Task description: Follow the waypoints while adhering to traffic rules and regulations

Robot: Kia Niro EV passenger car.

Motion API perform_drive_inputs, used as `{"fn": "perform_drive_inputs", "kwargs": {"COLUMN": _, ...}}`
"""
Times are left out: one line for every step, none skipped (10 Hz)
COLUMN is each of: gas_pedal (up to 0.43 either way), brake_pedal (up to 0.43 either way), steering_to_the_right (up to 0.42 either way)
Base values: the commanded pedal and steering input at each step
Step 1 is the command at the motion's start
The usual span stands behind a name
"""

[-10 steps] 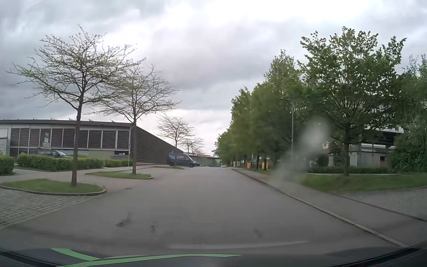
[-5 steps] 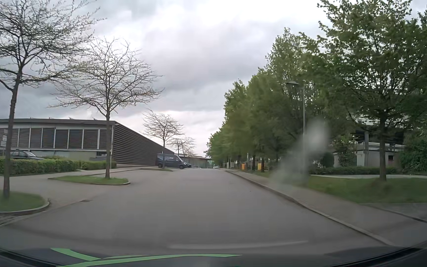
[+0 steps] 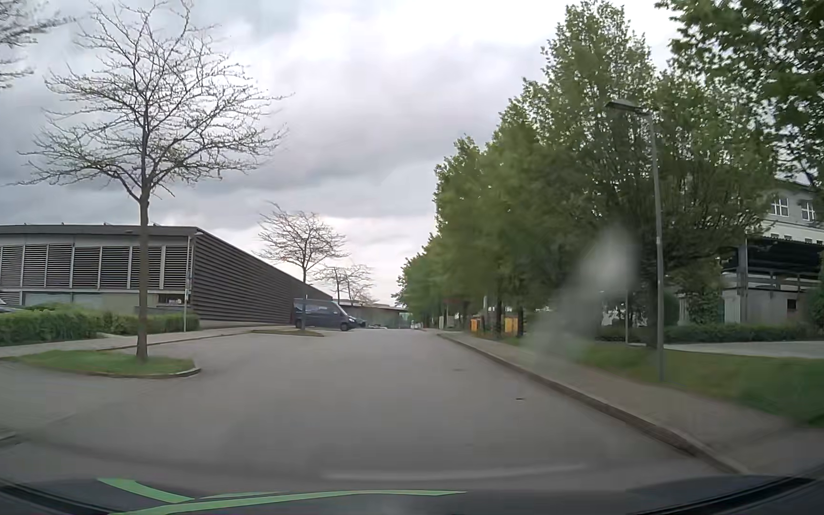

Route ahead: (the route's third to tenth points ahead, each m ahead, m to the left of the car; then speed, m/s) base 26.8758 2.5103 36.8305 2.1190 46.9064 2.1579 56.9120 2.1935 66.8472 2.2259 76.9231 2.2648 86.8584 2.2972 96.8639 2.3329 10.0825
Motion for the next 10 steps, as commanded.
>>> {"fn": "perform_drive_inputs", "kwargs": {"gas_pedal": 0.461, "brake_pedal": 0.000, "steering_to_the_right": 0.002}}
{"fn": "perform_drive_inputs", "kwargs": {"gas_pedal": 0.461, "brake_pedal": 0.000, "steering_to_the_right": 0.002}}
{"fn": "perform_drive_inputs", "kwargs": {"gas_pedal": 0.461, "brake_pedal": 0.000, "steering_to_the_right": 0.000}}
{"fn": "perform_drive_inputs", "kwargs": {"gas_pedal": 0.461, "brake_pedal": 0.000, "steering_to_the_right": -0.002}}
{"fn": "perform_drive_inputs", "kwargs": {"gas_pedal": 0.461, "brake_pedal": 0.000, "steering_to_the_right": -0.003}}
{"fn": "perform_drive_inputs", "kwargs": {"gas_pedal": 0.461, "brake_pedal": 0.000, "steering_to_the_right": -0.003}}
{"fn": "perform_drive_inputs", "kwargs": {"gas_pedal": 0.449, "brake_pedal": 0.000, "steering_to_the_right": -0.004}}
{"fn": "perform_drive_inputs", "kwargs": {"gas_pedal": 0.449, "brake_pedal": 0.000, "steering_to_the_right": -0.004}}
{"fn": "perform_drive_inputs", "kwargs": {"gas_pedal": 0.429, "brake_pedal": 0.000, "steering_to_the_right": -0.004}}
{"fn": "perform_drive_inputs", "kwargs": {"gas_pedal": 0.429, "brake_pedal": 0.000, "steering_to_the_right": -0.004}}
